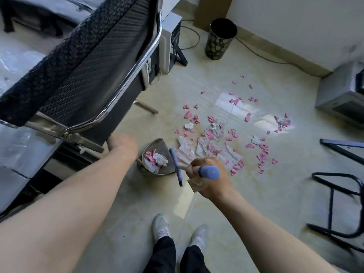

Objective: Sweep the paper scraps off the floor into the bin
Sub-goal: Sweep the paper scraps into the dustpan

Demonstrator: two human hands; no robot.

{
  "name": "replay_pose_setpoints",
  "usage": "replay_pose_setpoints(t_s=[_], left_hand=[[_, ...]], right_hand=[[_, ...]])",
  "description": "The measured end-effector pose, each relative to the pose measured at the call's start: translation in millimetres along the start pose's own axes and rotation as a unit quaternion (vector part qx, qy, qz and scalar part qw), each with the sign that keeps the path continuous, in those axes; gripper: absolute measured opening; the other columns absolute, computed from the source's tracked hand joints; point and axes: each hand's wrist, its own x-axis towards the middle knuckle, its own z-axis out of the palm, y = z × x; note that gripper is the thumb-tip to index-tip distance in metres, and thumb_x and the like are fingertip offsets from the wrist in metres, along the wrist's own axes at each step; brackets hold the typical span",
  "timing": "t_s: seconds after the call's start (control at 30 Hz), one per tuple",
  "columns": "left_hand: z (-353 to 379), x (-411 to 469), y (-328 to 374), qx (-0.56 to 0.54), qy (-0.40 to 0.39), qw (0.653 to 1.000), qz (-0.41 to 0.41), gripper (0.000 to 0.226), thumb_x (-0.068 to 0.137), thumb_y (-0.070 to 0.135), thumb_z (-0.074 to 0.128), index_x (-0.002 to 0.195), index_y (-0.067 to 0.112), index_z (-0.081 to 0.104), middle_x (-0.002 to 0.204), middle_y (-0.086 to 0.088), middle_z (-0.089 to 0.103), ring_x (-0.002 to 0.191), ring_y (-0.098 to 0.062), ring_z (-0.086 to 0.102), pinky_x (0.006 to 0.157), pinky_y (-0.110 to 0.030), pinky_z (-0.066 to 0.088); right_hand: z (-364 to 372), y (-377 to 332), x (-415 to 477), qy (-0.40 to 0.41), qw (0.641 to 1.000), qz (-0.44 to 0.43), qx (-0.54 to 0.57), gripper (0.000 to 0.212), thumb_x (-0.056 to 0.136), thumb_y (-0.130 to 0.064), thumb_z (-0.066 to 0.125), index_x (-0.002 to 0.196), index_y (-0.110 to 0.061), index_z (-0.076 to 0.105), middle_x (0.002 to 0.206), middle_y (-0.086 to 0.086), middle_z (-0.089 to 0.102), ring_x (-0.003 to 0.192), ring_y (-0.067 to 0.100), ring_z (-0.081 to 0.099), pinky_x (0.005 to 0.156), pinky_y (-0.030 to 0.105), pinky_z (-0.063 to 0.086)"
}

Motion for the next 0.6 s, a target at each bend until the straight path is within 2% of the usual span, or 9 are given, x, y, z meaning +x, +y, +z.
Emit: replay_pose_setpoints(t_s=[0.1, 0.2, 0.27, 0.37, 0.4, 0.47, 0.53, 0.57, 0.6], left_hand=[[-15, -3, 19, 0.003, 0.006, 1.000, 0.020, 0.034, 0.090, 0.017, 0.051, 0.119, 0.019, 0.068, 0.119, 0.006, 0.066, 0.108, -0.015, 0.063, 0.071, -0.027, 0.041], [-30, -5, 34, 0.017, 0.005, 1.000, 0.023, 0.034, 0.092, 0.014, 0.051, 0.122, 0.017, 0.066, 0.124, 0.004, 0.064, 0.113, -0.016, 0.061, 0.069, -0.027, 0.040], [-38, -7, 41, 0.023, -0.005, 0.999, 0.029, 0.034, 0.092, 0.012, 0.050, 0.122, 0.016, 0.066, 0.124, 0.003, 0.063, 0.112, -0.017, 0.061, 0.064, -0.025, 0.039], [-47, -6, 49, 0.019, -0.011, 0.999, 0.029, 0.033, 0.090, 0.012, 0.052, 0.119, 0.017, 0.067, 0.121, 0.002, 0.065, 0.109, -0.018, 0.062, 0.046, -0.023, 0.032], [-49, -6, 51, 0.018, -0.011, 0.999, 0.029, 0.033, 0.090, 0.012, 0.052, 0.118, 0.017, 0.067, 0.121, 0.001, 0.065, 0.109, -0.018, 0.062, 0.044, -0.023, 0.031], [-52, -6, 54, 0.021, -0.012, 0.999, 0.030, 0.032, 0.089, 0.012, 0.052, 0.117, 0.016, 0.067, 0.121, -0.001, 0.064, 0.108, -0.020, 0.062, 0.044, -0.023, 0.031], [-53, -7, 56, 0.028, -0.019, 0.999, 0.029, 0.032, 0.089, 0.011, 0.053, 0.117, 0.015, 0.067, 0.121, -0.002, 0.064, 0.107, -0.021, 0.062, 0.044, -0.024, 0.031], [-53, -7, 55, 0.033, -0.021, 0.999, 0.029, 0.032, 0.089, 0.011, 0.053, 0.117, 0.015, 0.067, 0.121, -0.002, 0.065, 0.107, -0.021, 0.062, 0.044, -0.024, 0.031], [-52, -7, 55, 0.035, -0.020, 0.999, 0.028, 0.032, 0.089, 0.011, 0.054, 0.117, 0.016, 0.067, 0.120, -0.002, 0.065, 0.106, -0.021, 0.063, 0.043, -0.024, 0.030]], right_hand=[[-5, 19, -10, -0.006, 0.999, 0.002, -0.042, 0.032, 0.068, -0.045, 0.045, 0.059, -0.015, 0.047, 0.062, 0.006, 0.059, 0.058, 0.030, 0.052, 0.053, 0.032, 0.040], [-2, 42, -14, 0.013, 0.995, 0.060, -0.076, 0.018, 0.068, -0.021, 0.065, 0.061, -0.018, 0.048, 0.064, 0.002, 0.063, 0.060, 0.030, 0.058, 0.052, 0.030, 0.044], [0, 54, -13, 0.017, 0.994, 0.076, -0.076, 0.009, 0.066, -0.021, 0.063, 0.064, -0.015, 0.056, 0.068, 0.001, 0.066, 0.063, 0.030, 0.061, 0.055, 0.032, 0.048], [6, 63, -7, 0.023, 0.993, 0.075, -0.088, 0.014, 0.073, -0.021, 0.069, 0.064, -0.014, 0.060, 0.065, 0.003, 0.062, 0.061, 0.032, 0.061, 0.047, 0.029, 0.034], [8, 64, -5, 0.025, 0.993, 0.073, -0.092, 0.017, 0.076, -0.020, 0.071, 0.064, -0.014, 0.060, 0.064, 0.005, 0.057, 0.061, 0.034, 0.060, 0.046, 0.029, 0.028], [12, 65, -1, 0.010, 0.993, 0.059, -0.103, 0.018, 0.082, -0.021, 0.069, 0.068, -0.012, 0.063, 0.074, 0.012, 0.061, 0.061, 0.036, 0.059, 0.048, 0.031, 0.025], [17, 66, -2, -0.009, 0.995, 0.037, -0.092, 0.018, 0.085, -0.018, 0.068, 0.070, -0.009, 0.065, 0.095, 0.018, 0.070, 0.060, 0.036, 0.057, 0.049, 0.033, 0.033], [19, 66, -4, -0.025, 0.996, 0.024, -0.083, 0.018, 0.085, -0.017, 0.068, 0.070, -0.009, 0.064, 0.096, 0.017, 0.069, 0.061, 0.036, 0.057, 0.050, 0.036, 0.039], [20, 66, -7, -0.046, 0.996, 0.011, -0.081, 0.017, 0.085, -0.017, 0.067, 0.070, -0.010, 0.062, 0.088, 0.014, 0.064, 0.062, 0.037, 0.057, 0.051, 0.039, 0.044]])
